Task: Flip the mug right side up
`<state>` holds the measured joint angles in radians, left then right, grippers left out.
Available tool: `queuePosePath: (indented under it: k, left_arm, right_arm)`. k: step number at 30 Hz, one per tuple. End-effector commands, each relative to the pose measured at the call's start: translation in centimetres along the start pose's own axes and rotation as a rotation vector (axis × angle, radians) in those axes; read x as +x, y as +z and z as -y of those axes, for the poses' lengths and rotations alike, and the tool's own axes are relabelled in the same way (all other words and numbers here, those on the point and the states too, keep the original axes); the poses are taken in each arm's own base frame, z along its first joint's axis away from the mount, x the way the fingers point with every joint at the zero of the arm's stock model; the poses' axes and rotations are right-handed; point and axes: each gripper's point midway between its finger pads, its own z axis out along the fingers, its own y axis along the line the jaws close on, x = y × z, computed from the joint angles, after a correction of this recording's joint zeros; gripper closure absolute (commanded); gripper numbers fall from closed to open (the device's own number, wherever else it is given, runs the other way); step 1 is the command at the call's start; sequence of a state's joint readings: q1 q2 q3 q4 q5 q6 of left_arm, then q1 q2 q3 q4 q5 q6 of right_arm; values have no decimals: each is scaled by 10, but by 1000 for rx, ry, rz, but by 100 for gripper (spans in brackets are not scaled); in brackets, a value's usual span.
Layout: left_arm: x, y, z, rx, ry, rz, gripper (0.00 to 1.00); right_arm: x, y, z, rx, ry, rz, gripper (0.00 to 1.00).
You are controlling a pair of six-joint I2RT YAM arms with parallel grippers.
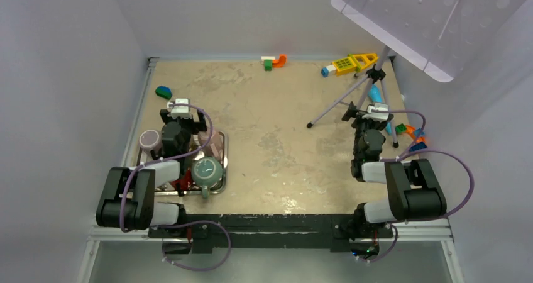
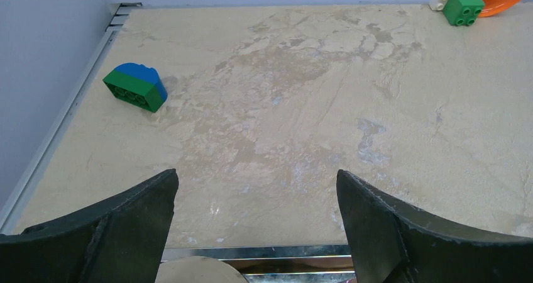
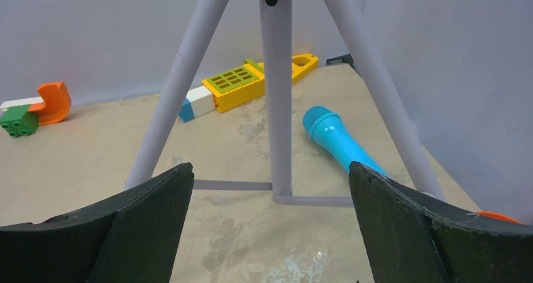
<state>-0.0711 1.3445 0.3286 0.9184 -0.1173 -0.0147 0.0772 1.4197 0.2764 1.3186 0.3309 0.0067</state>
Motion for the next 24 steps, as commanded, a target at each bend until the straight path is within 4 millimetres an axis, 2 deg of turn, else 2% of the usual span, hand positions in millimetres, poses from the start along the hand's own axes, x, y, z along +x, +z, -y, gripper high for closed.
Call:
queuePosePath:
  k: [1,6,11,13,15,18,19,22,24]
  left_arm:
    - [8,-3,-5,-14,11,-12,0]
    - [8,-3,-5,-14,11,-14,0]
    - [9,-3,-5,-13,11,-15,0]
    - [8,-2,-4,-10,12,-15,0]
    - [7,-3,-5,-14,11,-10,0]
    - [-6,-3,-5,-12,13,-36,0]
    - [-16,0,-4,-6,16,-58,0]
    - [-34,3,-3,34,106,-193,0]
    - [-44,-3,7,125,167,-296,0]
  right_arm:
    - [-27,2,7,32,10,93,2]
    - [-38,-4,6,14,1,100,2]
    - [-55,-1,-17,-101,-2,-4,2]
    - [-73,-1,-27,-142,29,-18,2]
    - [-82,-1,-34,-175,34,-54,2]
    - [-88,-7,-45,-226,41,-117,2]
    - [-89,-10,-49,-245,42,-131,2]
    - [-92,-16,-62,-293,44,-160,2]
    - [-93,-18,-70,-315,42,-182,2]
